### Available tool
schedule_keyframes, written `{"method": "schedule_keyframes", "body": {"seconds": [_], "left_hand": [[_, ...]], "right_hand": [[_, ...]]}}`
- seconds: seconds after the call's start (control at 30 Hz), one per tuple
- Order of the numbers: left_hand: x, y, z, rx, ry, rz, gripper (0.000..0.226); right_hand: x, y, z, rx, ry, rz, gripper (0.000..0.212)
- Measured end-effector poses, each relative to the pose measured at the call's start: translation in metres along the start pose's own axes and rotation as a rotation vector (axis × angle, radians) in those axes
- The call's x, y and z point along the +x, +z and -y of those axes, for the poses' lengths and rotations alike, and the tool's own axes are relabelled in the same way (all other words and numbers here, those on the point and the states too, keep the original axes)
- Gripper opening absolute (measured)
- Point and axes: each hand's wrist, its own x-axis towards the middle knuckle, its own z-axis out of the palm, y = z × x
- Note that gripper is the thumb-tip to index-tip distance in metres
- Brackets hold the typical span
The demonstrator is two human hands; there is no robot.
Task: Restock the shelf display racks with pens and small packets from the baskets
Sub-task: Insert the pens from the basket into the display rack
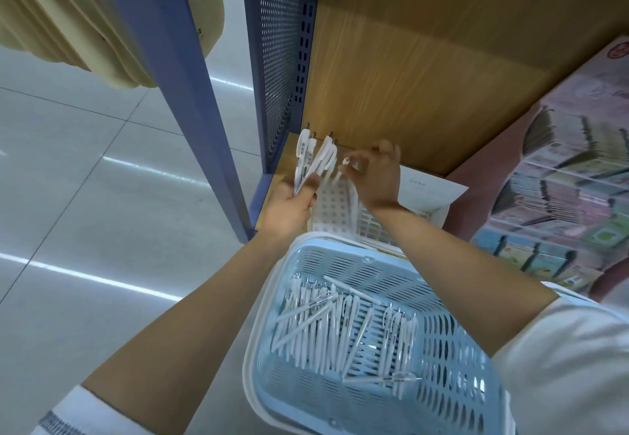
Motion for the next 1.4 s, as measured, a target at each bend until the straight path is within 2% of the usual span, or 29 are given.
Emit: {"method": "schedule_keyframes", "body": {"seconds": [0.07,0.2,0.27,0.3,0.37,0.43,0.47,0.57,0.67,0.77,0.83,0.93,1.03,1.1,1.23,1.4], "left_hand": [[0.000,0.000,-0.002,-0.016,0.008,0.016,0.023],[-0.002,0.001,-0.004,-0.006,0.001,0.039,0.024],[-0.003,0.001,-0.005,0.031,0.010,0.044,0.028],[-0.004,0.001,-0.006,0.040,0.014,0.045,0.030],[-0.007,0.001,-0.010,0.043,0.021,0.043,0.032],[-0.010,0.004,-0.016,0.035,0.014,0.047,0.033],[-0.012,0.007,-0.019,0.027,0.011,0.051,0.033],[-0.017,0.016,-0.029,0.023,0.019,0.055,0.030],[-0.015,0.017,-0.032,0.047,0.040,0.027,0.027],[-0.011,0.009,-0.025,0.073,0.061,-0.044,0.020],[-0.011,0.006,-0.019,0.086,0.074,-0.059,0.018],[-0.015,0.003,-0.022,0.050,0.067,-0.043,0.024],[-0.019,0.004,-0.029,0.003,0.082,-0.030,0.045],[-0.020,0.004,-0.032,0.005,0.064,-0.043,0.047],[-0.019,0.001,-0.030,0.004,0.055,-0.012,0.031],[-0.015,0.000,-0.027,0.035,0.035,-0.007,0.036]], "right_hand": [[-0.003,0.002,-0.001,-0.030,0.023,-0.053,0.016],[0.001,0.002,0.000,-0.095,0.067,0.080,0.017],[0.003,-0.001,0.003,-0.097,0.013,0.090,0.020],[0.001,-0.007,0.005,-0.031,-0.012,0.065,0.021],[-0.002,-0.028,0.016,0.322,0.080,0.067,0.016],[-0.005,-0.046,0.028,0.752,0.242,0.268,0.024],[-0.005,-0.052,0.032,0.894,0.275,0.380,0.031],[-0.007,-0.061,0.039,1.035,0.286,0.552,0.023],[-0.001,-0.071,0.039,1.060,0.327,0.447,0.018],[0.017,-0.085,0.028,0.959,0.398,0.133,0.018],[0.026,-0.084,0.017,0.786,0.341,0.047,0.022],[0.023,-0.064,0.008,0.528,0.243,0.054,0.026],[0.013,-0.040,0.004,0.319,0.170,0.035,0.021],[0.008,-0.030,0.003,0.289,0.139,0.004,0.017],[0.006,-0.024,0.001,0.248,0.092,-0.024,0.017],[0.007,-0.023,-0.001,0.293,0.128,0.027,0.015]]}}
